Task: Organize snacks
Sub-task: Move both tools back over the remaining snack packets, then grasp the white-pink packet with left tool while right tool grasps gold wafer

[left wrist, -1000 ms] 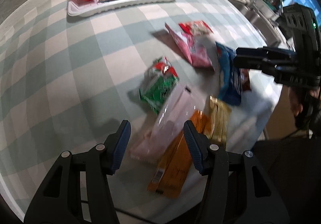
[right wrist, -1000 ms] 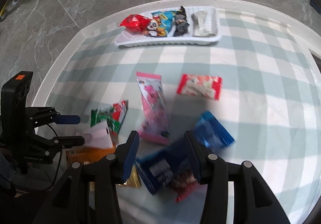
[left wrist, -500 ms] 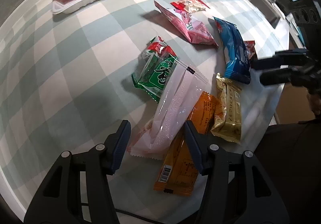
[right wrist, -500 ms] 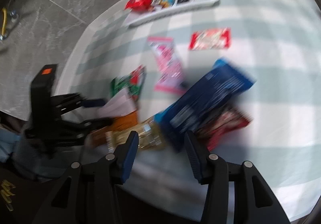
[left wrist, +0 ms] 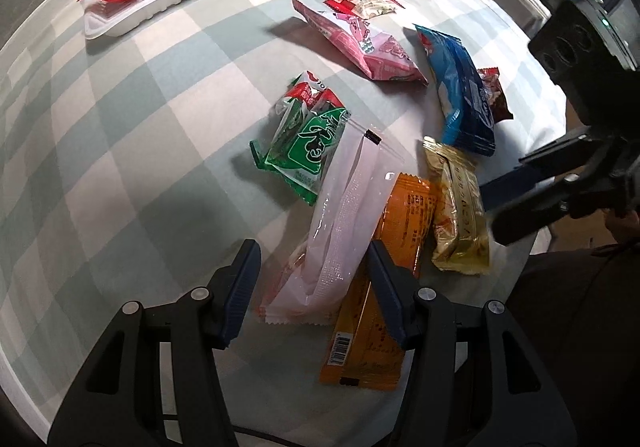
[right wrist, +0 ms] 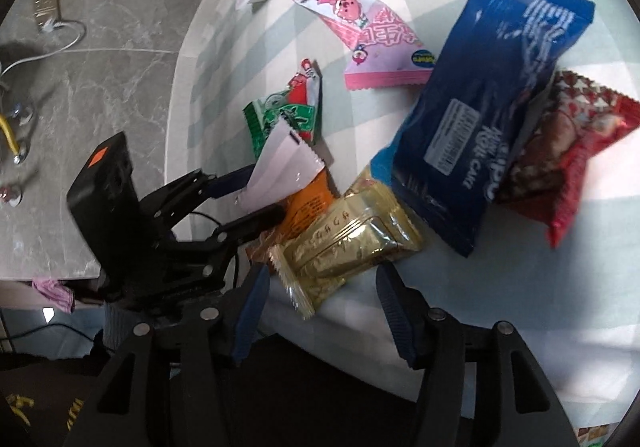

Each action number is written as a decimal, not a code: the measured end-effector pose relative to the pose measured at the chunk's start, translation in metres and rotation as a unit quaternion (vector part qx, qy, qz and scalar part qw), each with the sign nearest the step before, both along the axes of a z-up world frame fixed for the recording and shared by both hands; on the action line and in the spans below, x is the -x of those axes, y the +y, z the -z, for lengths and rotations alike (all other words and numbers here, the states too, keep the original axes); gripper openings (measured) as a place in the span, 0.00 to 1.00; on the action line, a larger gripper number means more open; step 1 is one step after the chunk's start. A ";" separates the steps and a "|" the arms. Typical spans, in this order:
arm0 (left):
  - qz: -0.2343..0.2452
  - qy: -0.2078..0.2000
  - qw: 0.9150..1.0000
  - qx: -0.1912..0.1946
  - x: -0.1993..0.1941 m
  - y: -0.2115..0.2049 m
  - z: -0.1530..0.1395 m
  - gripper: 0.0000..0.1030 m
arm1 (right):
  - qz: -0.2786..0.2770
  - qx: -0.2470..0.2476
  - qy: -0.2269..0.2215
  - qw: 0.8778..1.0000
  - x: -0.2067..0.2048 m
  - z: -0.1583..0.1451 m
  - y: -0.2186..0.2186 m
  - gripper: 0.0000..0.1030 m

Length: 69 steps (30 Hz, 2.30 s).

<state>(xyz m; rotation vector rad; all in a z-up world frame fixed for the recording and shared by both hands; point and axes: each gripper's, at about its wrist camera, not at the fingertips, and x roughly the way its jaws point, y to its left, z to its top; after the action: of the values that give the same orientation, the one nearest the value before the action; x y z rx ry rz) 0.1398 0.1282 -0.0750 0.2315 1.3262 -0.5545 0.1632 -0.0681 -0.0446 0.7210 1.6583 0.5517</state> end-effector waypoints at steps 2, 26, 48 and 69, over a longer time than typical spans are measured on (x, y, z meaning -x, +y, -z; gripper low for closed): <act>0.005 -0.001 1.000 0.001 0.000 0.000 0.001 0.51 | 0.007 0.008 -0.001 1.000 -0.003 0.000 0.005 0.58; 0.038 -0.030 0.999 0.009 0.001 0.003 0.002 0.35 | -0.062 0.141 -0.070 0.986 -0.021 -0.012 0.034 0.33; -0.035 -0.034 0.994 0.096 -0.023 0.032 -0.051 0.23 | 0.011 0.018 -0.055 0.998 -0.036 -0.033 0.001 0.31; -0.142 -0.054 0.979 0.139 -0.168 0.062 -0.082 0.23 | 0.063 0.028 -0.145 0.987 -0.195 -0.050 -0.033 0.31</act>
<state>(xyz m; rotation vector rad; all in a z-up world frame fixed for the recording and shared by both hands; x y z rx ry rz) 0.3076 0.1906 0.0071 -0.1536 1.1365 -0.4708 0.3579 -0.1013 0.0057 0.6665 1.3434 0.4928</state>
